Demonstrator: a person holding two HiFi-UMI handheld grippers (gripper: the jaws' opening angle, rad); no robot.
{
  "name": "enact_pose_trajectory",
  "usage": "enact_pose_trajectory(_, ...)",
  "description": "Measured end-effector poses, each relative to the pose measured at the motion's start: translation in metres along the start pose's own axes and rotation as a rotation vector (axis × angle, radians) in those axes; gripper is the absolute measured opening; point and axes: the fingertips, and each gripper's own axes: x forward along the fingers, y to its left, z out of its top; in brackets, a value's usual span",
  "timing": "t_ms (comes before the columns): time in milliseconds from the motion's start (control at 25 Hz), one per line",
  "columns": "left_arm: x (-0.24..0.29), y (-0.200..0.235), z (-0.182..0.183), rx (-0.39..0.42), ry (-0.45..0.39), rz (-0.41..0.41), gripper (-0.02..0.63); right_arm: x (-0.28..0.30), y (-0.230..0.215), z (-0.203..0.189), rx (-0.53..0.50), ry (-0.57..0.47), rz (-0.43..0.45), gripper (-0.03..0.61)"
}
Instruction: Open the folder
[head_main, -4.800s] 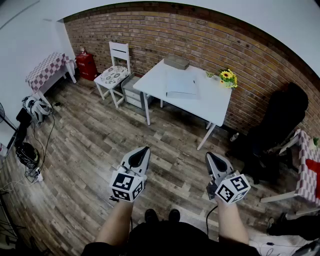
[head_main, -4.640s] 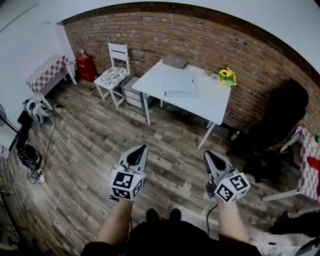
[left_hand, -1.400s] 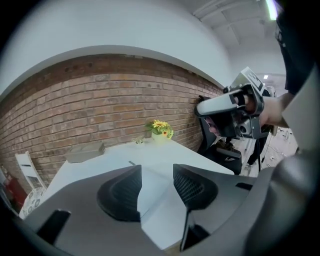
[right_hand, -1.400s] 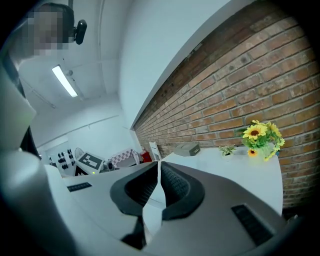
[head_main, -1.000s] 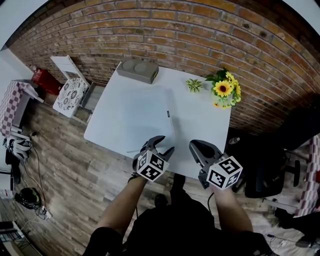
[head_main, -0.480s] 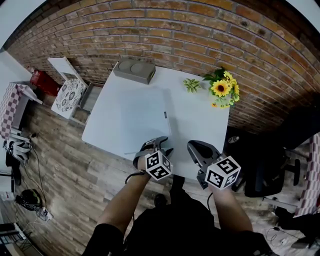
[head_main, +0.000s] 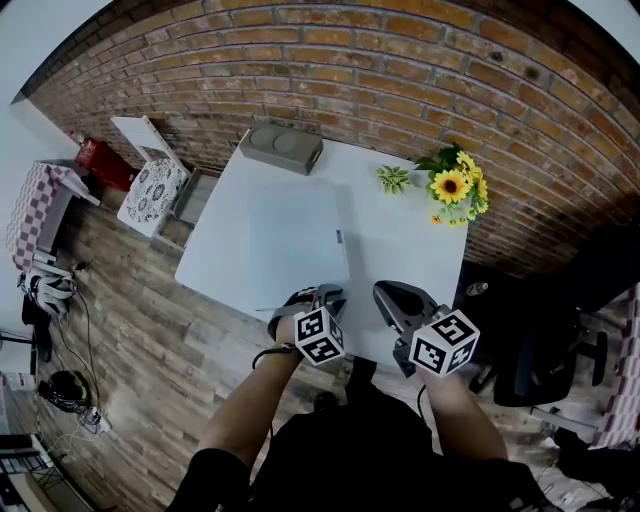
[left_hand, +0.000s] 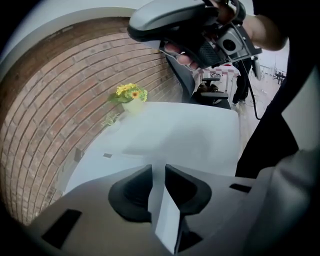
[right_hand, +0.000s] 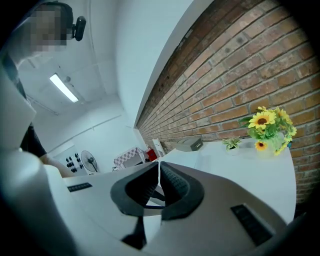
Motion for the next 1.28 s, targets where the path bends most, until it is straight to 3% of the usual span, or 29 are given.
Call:
enact_pose_trajectory(200, -0.021, 0.017, 0.015, -0.073, -0.048, 0.055, 0.041, 0.008, 0.001, 0.010, -0.005, 0.001, 0.054, 0.026)
enact_pose_trajectory(560, -0.069, 0.059, 0.024, -0.311, -0.190, 0.197, 0.021, 0.022, 0.008, 0.019, -0.030, 0.026, 0.107, 0.025)
enact_pose_trajectory(800, -0.083, 0.075, 0.021, -0.335, -0.233, 0.220, 0.020, 0.032, 0.018, 0.026, -0.053, 0.020, 0.094, 0.023)
enact_pose_trajectory(1000, -0.095, 0.093, 0.013, -0.415, -0.294, 0.250, 0.018, 0.036, 0.021, 0.029, -0.045, 0.007, 0.062, 0.023)
enact_pose_trajectory(1280, -0.118, 0.110, 0.008, -0.469, -0.369, 0.278, 0.018, 0.046, 0.030, 0.026, -0.047, 0.013, 0.049, 0.023)
